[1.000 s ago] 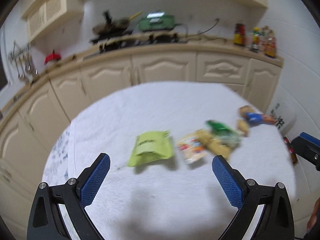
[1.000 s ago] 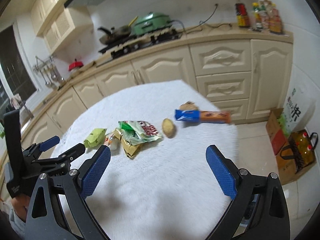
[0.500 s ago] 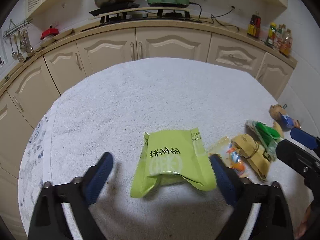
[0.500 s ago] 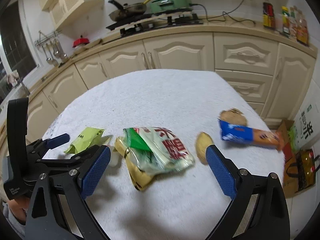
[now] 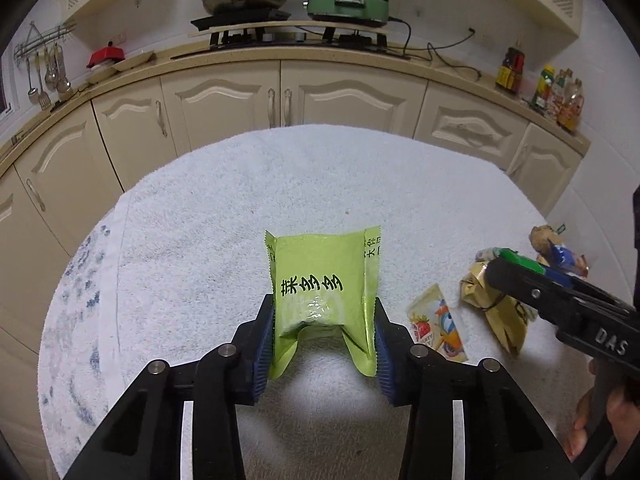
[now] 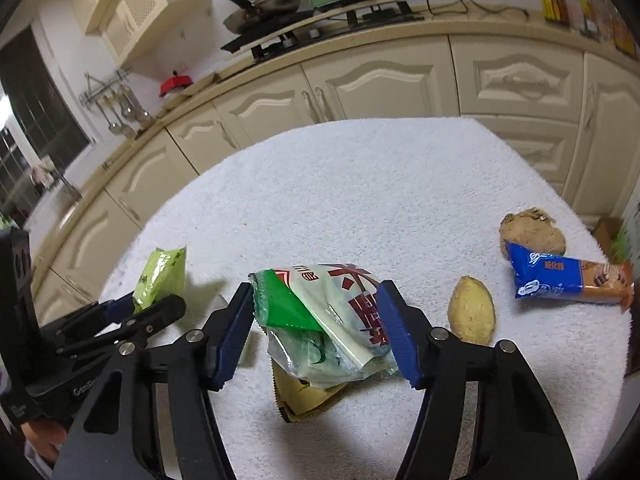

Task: Collect trash
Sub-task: 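Grasp the green snack wrapper with the left tool while the right tool grasps the green-white bag, then carry both wrappers over the blue bin and release them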

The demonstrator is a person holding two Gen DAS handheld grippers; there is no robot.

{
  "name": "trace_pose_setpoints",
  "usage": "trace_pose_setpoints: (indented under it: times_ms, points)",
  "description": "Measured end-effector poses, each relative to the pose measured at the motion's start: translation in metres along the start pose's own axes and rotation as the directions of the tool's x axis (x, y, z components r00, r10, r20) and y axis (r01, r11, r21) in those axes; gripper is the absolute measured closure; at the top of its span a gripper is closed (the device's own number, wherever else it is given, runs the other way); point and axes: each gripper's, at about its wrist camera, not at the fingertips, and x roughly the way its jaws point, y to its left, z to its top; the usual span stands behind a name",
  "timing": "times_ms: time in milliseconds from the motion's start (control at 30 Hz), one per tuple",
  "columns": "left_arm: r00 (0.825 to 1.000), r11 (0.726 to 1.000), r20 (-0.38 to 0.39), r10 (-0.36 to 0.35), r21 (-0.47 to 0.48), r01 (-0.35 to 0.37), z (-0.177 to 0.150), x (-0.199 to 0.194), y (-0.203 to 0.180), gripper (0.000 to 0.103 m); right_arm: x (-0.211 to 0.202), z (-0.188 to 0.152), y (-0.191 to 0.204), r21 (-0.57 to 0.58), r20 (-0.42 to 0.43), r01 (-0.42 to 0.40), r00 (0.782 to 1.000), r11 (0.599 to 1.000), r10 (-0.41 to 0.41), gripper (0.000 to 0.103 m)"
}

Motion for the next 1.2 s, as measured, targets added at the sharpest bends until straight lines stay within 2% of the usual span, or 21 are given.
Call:
trace_pose_setpoints:
  times_ms: [67, 167, 500, 733, 967, 1200]
  points:
    - [1.0, 1.0, 0.014, -0.003, 0.004, 0.003, -0.003, -0.008, -0.001, 0.064, -0.001, 0.001, -0.003, 0.022, 0.0, -0.016, 1.0, 1.0, 0.016, 0.042]
    - [1.0, 1.0, 0.029, -0.007, 0.014, 0.007, -0.007, -0.021, -0.002, 0.064, -0.006, 0.0, -0.005, 0.042, 0.013, -0.046, 0.999, 0.998, 0.046, 0.057]
    - [0.997, 0.998, 0.068, -0.028, 0.063, 0.024, -0.019, -0.06, -0.02, 0.064, -0.038, -0.01, 0.004, 0.042, 0.051, -0.094, 0.994, 0.995, 0.092, 0.063]
    - [0.994, 0.993, 0.096, -0.057, 0.113, 0.046, -0.03, -0.09, -0.05, 0.064, -0.089, -0.021, 0.005, 0.039, 0.124, -0.127, 0.985, 0.991, 0.122, 0.063]
    - [0.986, 0.976, 0.112, -0.125, 0.191, 0.102, -0.049, -0.117, -0.112, 0.064, -0.155, -0.039, -0.022, 0.062, 0.212, -0.113, 0.972, 0.992, 0.098, 0.063]
    - [0.975, 0.94, 0.071, -0.211, 0.289, 0.182, -0.07, -0.12, -0.197, 0.064, -0.222, -0.07, -0.081, 0.13, 0.286, -0.055, 0.958, 0.99, 0.016, 0.063]
